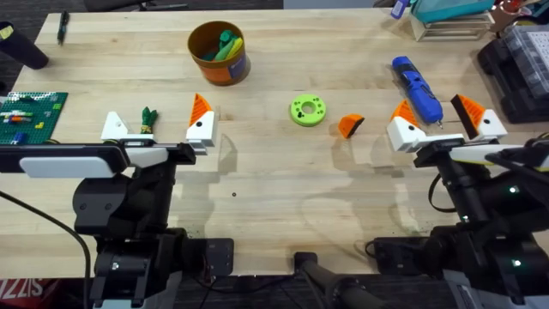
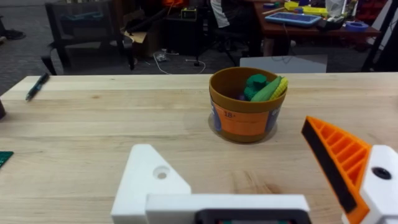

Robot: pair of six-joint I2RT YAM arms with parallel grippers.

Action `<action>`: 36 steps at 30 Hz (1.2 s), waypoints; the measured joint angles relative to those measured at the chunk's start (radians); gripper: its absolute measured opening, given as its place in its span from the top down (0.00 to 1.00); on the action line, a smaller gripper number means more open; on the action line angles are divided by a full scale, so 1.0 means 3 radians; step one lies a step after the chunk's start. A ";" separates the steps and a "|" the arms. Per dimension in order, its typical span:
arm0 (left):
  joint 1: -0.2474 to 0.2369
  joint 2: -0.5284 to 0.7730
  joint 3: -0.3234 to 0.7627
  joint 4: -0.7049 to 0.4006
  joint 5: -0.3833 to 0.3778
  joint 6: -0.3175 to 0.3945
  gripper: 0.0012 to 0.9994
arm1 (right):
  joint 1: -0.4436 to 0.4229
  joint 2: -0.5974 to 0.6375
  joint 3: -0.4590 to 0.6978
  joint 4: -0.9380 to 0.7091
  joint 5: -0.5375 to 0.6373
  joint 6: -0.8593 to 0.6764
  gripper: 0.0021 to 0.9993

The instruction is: Pick up the gripper from the table and insert it into the empty holder that is missing its gripper. Then pick up a screw, insert it into the mounting hole, and use the screwdriver to tighten it. Finally, clean up the table by picking up the vegetable and placing it into the bucket.

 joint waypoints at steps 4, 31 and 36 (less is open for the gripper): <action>0.0000 0.0000 0.0000 0.0000 0.0000 0.0003 0.03 | 0.0000 0.0000 0.0000 -0.0011 0.0000 0.0000 0.01; 0.0000 0.2224 0.3145 -0.2965 -0.0006 0.0051 0.03 | -0.0007 0.1713 0.2265 -0.1758 -0.0292 0.0120 0.01; 0.0000 0.3435 0.4295 -0.3894 -0.0019 0.0063 0.03 | -0.0034 0.2753 0.3309 -0.2600 -0.0305 0.0120 0.01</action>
